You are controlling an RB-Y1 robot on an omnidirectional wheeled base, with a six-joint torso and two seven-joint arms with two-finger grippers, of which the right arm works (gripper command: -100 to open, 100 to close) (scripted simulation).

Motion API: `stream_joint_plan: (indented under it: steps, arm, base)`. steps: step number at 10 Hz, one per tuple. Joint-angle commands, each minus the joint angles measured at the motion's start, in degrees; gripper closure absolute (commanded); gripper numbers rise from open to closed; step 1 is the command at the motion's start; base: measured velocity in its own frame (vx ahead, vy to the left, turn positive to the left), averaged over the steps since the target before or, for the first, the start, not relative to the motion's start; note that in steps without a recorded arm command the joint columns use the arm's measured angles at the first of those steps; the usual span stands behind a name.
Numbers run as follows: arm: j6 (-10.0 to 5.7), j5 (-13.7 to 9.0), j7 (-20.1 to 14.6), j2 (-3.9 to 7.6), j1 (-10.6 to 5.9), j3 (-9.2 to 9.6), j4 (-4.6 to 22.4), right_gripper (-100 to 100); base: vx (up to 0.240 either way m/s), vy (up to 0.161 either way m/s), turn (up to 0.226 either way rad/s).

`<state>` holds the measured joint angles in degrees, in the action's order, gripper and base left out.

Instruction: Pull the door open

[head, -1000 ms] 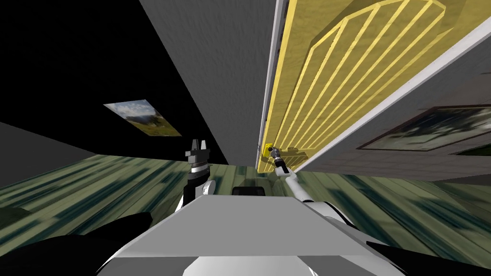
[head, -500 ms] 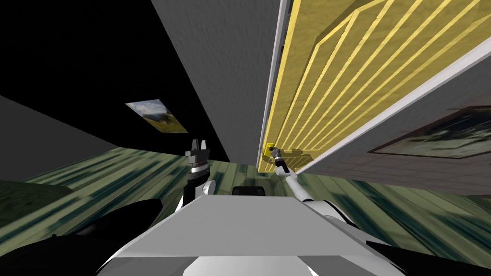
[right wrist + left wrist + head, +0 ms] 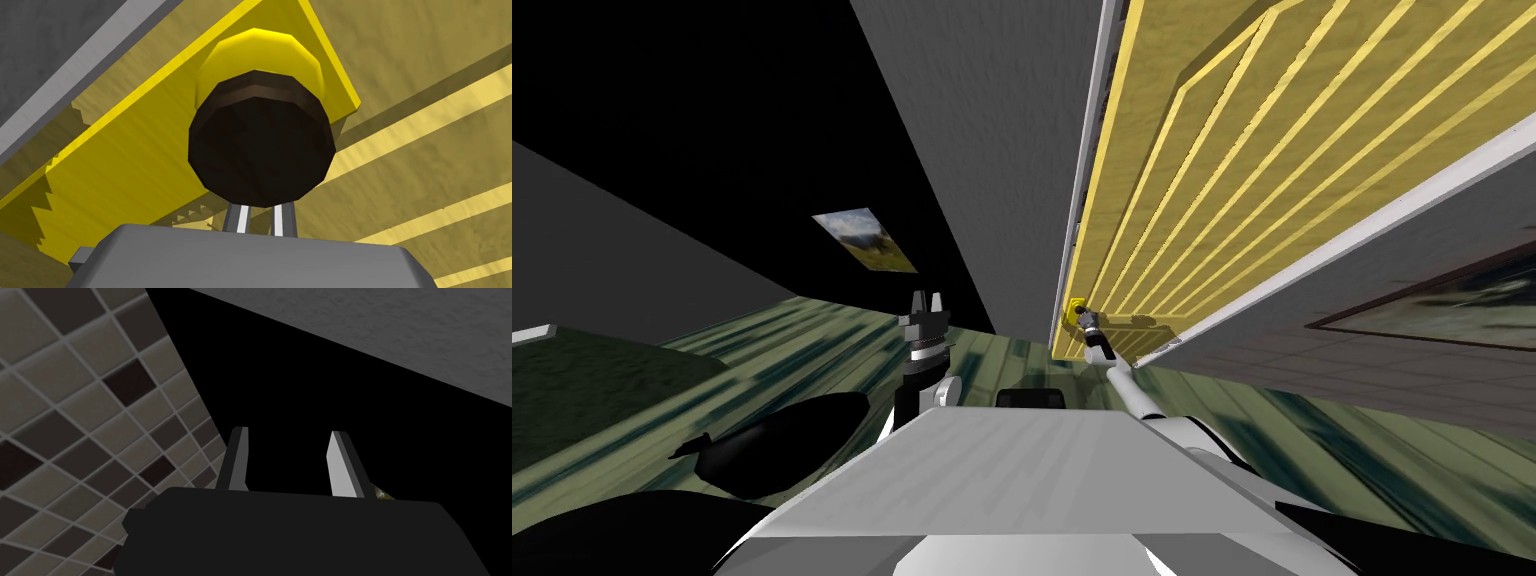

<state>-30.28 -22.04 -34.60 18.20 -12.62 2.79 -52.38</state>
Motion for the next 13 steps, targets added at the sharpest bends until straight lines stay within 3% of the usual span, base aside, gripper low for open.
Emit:
stream_joint_plan:
  steps: [1, 3, 4, 5, 7, 8, 9, 11, 12, 13]
  arm:
    - [-1.44, -0.85, -1.36, -0.60, -1.71, 0.75, 0.38, 100]
    - [-1.44, -0.85, -1.36, -0.60, -1.71, 0.75, 0.38, 100]
    - [-1.21, -2.56, -3.02, -0.56, -1.91, 1.00, 0.59, 100]
    - [-1.21, -2.56, -3.02, -0.56, -1.91, 1.00, 0.59, 100]
    - [-0.77, -5.97, -6.26, -0.49, -2.29, 1.49, 1.00, 100]
    - [0.66, -6.58, -6.66, -0.92, -1.02, 1.12, 1.10, -100]
    - [1.28, -8.09, -8.55, -1.65, -0.95, 1.44, 0.40, -100]
    - [1.28, -8.09, -8.55, -1.65, -0.95, 1.44, 0.40, -100]
    - [2.06, -9.98, -10.93, -2.55, -0.86, 1.84, -0.48, -100]
    - [2.06, -9.98, -10.93, -2.55, -0.86, 1.84, -0.48, -100]
  base:
    - [-0.047, -0.049, 0.056]
    - [-0.016, 0.000, -0.004]
    - [-0.032, -0.012, 0.072]
    - [-0.036, -0.028, 0.077]
    - [-0.060, -0.051, 0.147]
    - [-0.073, -0.063, 0.031]
    - [-0.107, -0.032, -0.051]
    - [-0.081, -0.028, -0.051]
    - [-0.091, -0.057, -0.006]
    - [-0.085, -0.059, 0.011]
